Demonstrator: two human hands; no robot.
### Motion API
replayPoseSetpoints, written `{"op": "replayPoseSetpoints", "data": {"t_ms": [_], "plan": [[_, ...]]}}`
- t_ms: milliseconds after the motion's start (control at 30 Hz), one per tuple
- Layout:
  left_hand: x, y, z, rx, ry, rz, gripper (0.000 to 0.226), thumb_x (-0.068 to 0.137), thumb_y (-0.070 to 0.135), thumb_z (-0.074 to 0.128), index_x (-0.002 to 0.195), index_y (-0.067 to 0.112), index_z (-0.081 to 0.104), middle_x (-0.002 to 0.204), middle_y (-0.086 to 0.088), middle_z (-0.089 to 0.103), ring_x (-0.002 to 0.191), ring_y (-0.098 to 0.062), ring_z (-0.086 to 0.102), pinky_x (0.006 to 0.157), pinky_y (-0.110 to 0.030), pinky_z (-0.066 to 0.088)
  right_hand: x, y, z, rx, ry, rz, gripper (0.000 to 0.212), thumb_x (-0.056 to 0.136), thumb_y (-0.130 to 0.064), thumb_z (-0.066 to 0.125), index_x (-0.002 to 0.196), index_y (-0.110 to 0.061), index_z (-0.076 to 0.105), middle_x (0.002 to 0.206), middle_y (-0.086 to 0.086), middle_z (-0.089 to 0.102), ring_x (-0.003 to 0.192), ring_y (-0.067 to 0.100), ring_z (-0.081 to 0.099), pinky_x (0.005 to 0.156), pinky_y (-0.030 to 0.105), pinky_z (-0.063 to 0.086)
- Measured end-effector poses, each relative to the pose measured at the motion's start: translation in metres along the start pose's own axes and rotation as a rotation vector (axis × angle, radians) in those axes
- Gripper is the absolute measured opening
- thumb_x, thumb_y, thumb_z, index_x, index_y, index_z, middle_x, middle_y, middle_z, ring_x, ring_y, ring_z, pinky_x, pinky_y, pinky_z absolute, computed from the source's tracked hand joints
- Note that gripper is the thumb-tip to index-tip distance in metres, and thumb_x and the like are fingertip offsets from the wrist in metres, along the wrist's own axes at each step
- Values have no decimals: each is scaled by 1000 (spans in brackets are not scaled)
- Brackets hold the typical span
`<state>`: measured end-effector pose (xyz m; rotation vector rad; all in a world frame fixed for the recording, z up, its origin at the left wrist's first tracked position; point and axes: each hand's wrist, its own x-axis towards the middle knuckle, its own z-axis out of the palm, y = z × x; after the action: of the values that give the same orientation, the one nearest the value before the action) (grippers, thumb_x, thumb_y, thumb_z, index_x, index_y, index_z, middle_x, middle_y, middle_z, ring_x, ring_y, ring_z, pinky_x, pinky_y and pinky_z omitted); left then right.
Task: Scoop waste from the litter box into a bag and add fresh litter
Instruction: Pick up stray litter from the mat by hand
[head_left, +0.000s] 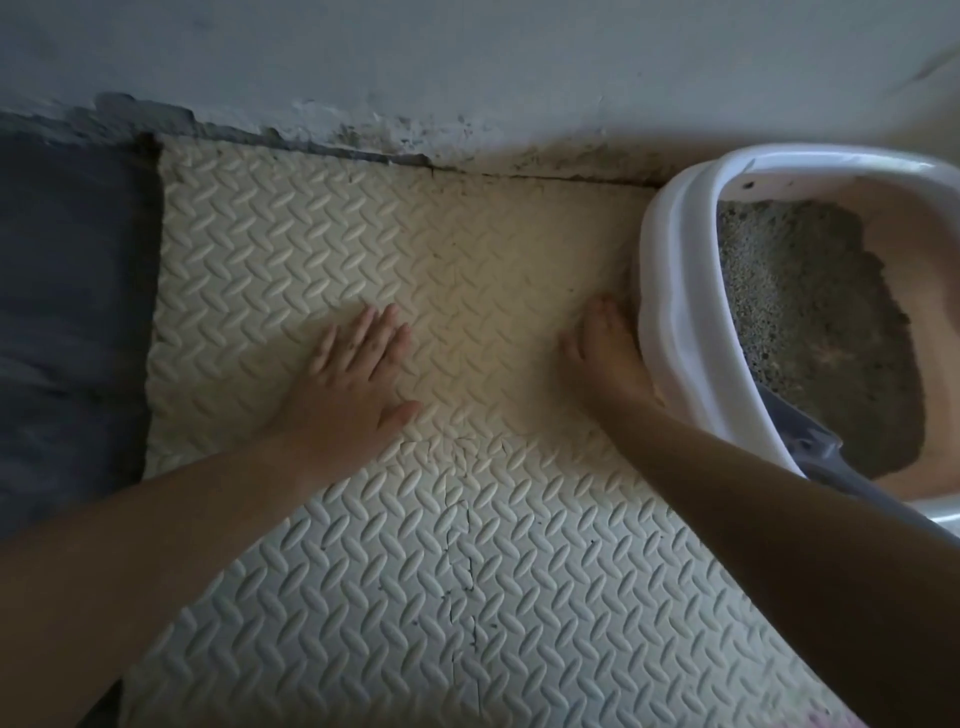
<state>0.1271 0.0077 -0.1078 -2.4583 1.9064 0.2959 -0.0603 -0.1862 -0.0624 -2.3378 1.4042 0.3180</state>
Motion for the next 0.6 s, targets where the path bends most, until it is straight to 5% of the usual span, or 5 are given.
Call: {"op": "replayPoseSetpoints", "data": {"t_ms": [300,600], "plan": [[10,-19,-6,24,1,-49,81,88,59,6,149,5,11,158,-10,7,146,-19,0,116,-36,-6,28,5,15,-141,49,-88,61,101,-34,20,152,-8,-1,160,10,-5,147,22,-7,119,39,-3],[7,-24,-6,13,-8,-9,75,91,55,12,149,8,17,158,-6,11,145,-17,2,116,-35,-6,-4,-10,25,-167,-19,-237,59,103,-36,17,151,-11,-4,159,4,-12,146,15,-13,118,30,-5]]}}
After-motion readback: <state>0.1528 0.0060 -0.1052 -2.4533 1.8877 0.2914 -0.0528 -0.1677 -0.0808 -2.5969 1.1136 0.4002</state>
